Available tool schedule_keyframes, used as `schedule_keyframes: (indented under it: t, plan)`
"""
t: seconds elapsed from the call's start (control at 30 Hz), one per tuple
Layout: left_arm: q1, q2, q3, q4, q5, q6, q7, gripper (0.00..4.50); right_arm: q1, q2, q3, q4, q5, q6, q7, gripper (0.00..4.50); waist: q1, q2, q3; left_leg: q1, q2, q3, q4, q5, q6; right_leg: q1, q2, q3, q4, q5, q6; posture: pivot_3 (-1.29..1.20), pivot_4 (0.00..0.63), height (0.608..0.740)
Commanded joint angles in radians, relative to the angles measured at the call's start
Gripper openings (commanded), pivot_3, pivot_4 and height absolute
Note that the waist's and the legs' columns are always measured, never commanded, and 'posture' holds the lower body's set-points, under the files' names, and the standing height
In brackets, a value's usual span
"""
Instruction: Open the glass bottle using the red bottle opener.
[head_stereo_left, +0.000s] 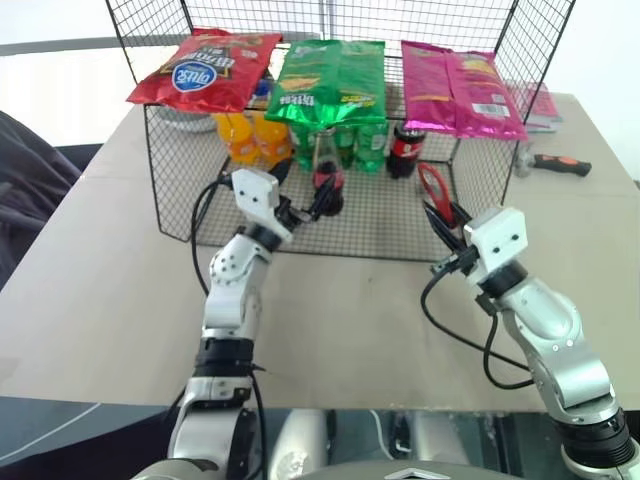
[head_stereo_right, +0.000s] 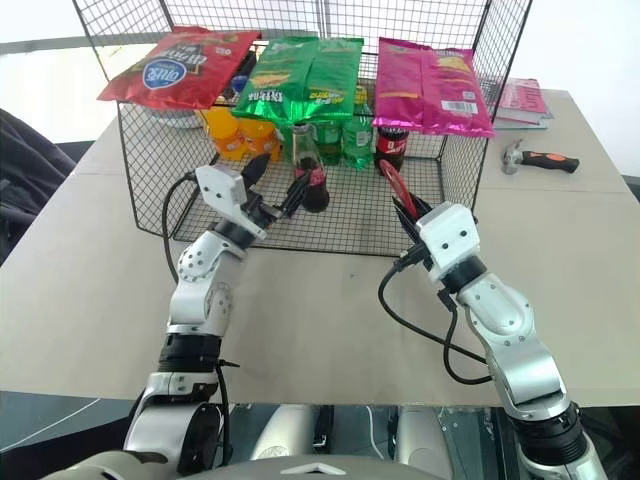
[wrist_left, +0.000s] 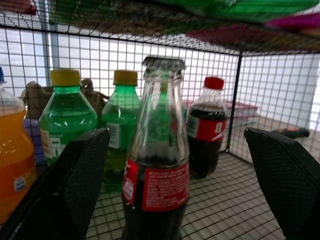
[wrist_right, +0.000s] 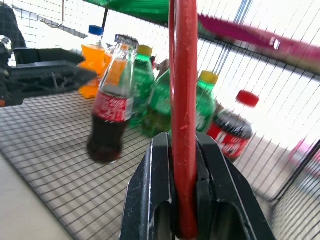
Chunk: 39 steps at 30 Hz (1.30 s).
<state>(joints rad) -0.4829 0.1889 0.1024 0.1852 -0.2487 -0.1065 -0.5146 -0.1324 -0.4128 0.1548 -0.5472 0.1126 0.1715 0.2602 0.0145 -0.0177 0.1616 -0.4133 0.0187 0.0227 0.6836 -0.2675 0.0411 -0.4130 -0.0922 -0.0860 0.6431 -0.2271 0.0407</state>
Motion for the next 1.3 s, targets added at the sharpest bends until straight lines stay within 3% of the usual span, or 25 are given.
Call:
schedule_keyframes:
  t: [0.03, 0.4, 0.7, 0.83, 1.07, 1.3]
  plan:
    - [-0.067, 0.005, -0.014, 0.086, 0.037, -0.082, 0.001, 4.44, 0.006, 0.021, 0.007, -0.010, -0.048, -0.045, 0.000, 0.00, 0.001, 0.000, 0.000, 0.000, 0.000, 0.000, 0.000, 0.000, 0.000, 0.000, 0.000, 0.000, 0.000, 0.000, 0.000, 0.00, 0.150, 0.709]
    - [-0.290, -0.009, 0.001, 0.507, 0.060, -0.260, -0.016, 4.44, 0.026, 0.076, 0.000, 0.009, -0.077, -0.054, 0.018, 0.00, 0.000, 0.000, 0.000, -0.001, -0.001, 0.000, 0.001, 0.001, -0.001, 0.000, 0.000, -0.001, 0.000, 0.001, 0.001, 0.00, 0.150, 0.709]
    - [-0.374, -0.007, -0.009, 0.687, 0.083, -0.326, -0.037, 4.44, 0.039, 0.087, -0.003, 0.004, -0.090, -0.049, 0.028, 0.00, -0.001, 0.000, 0.000, 0.000, -0.001, 0.000, 0.001, 0.001, -0.001, 0.000, 0.000, -0.001, 0.000, 0.001, 0.001, 0.00, 0.150, 0.709]
    - [-0.384, -0.001, -0.005, 0.718, 0.091, -0.338, -0.042, 2.70, 0.031, 0.091, -0.008, 0.011, -0.092, -0.047, 0.034, 0.00, -0.001, 0.000, 0.000, 0.000, -0.001, 0.000, 0.001, 0.001, -0.001, 0.000, 0.000, -0.001, 0.000, 0.001, 0.001, 0.00, 0.150, 0.709]
    - [-0.316, -0.011, -0.014, 0.603, 0.050, -0.317, -0.125, 2.57, 0.018, 0.092, -0.019, 0.019, -0.096, -0.048, 0.043, 0.00, -0.002, 0.000, 0.000, 0.000, -0.001, 0.000, 0.001, 0.001, -0.002, 0.000, 0.000, -0.001, 0.001, 0.001, 0.001, 0.00, 0.150, 0.709]
    - [-0.097, 0.025, -0.073, 0.117, -0.115, -0.045, -0.298, 2.57, 0.009, 0.078, -0.078, 0.016, -0.080, -0.046, 0.051, 0.00, -0.002, 0.000, 0.000, -0.001, 0.000, 0.000, 0.001, 0.001, -0.002, 0.000, 0.000, 0.000, 0.000, 0.001, 0.001, 0.00, 0.150, 0.709]
